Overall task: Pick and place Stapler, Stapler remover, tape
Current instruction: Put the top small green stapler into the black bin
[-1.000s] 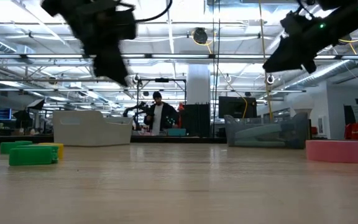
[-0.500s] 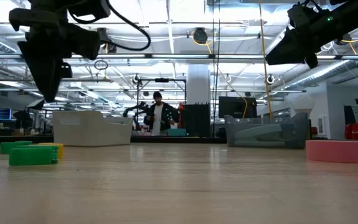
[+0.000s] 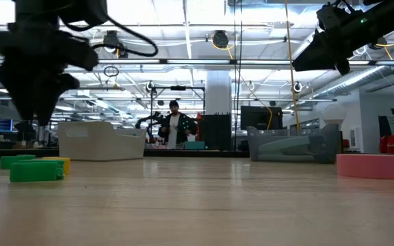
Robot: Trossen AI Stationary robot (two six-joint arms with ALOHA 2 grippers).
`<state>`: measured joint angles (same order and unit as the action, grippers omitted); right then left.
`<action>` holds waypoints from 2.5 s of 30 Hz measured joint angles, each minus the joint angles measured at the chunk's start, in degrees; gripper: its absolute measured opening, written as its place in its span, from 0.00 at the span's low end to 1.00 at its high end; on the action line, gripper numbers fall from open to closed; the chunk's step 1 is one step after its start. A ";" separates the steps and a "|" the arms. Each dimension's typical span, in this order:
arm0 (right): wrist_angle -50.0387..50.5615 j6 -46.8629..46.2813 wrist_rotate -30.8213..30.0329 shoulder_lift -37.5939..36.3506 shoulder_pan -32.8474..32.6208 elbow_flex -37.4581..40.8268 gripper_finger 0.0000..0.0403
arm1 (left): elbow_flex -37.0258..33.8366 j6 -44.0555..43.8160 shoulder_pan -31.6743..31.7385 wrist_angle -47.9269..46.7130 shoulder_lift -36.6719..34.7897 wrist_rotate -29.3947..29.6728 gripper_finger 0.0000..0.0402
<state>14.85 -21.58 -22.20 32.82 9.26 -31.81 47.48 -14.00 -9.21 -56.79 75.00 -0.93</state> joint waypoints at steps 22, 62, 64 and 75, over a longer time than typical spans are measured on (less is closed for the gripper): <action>-0.02 -0.02 -0.22 0.00 0.00 0.00 0.23 | -9.03 2.96 -5.03 12.20 0.00 2.55 0.45; -0.06 -0.20 -0.50 0.00 0.04 0.00 0.23 | -10.18 6.24 -4.64 17.94 8.20 -0.72 0.45; -0.07 -0.20 -0.50 0.02 0.04 0.00 0.23 | -10.20 6.25 -4.64 17.73 8.17 -0.81 0.45; -0.07 -0.20 -0.50 0.02 0.02 0.00 0.23 | -10.31 6.25 -4.66 17.24 8.26 -0.55 0.43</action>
<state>14.79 -21.78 -22.70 32.84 9.28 -31.81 37.17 -7.75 -13.87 -39.55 83.26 -1.48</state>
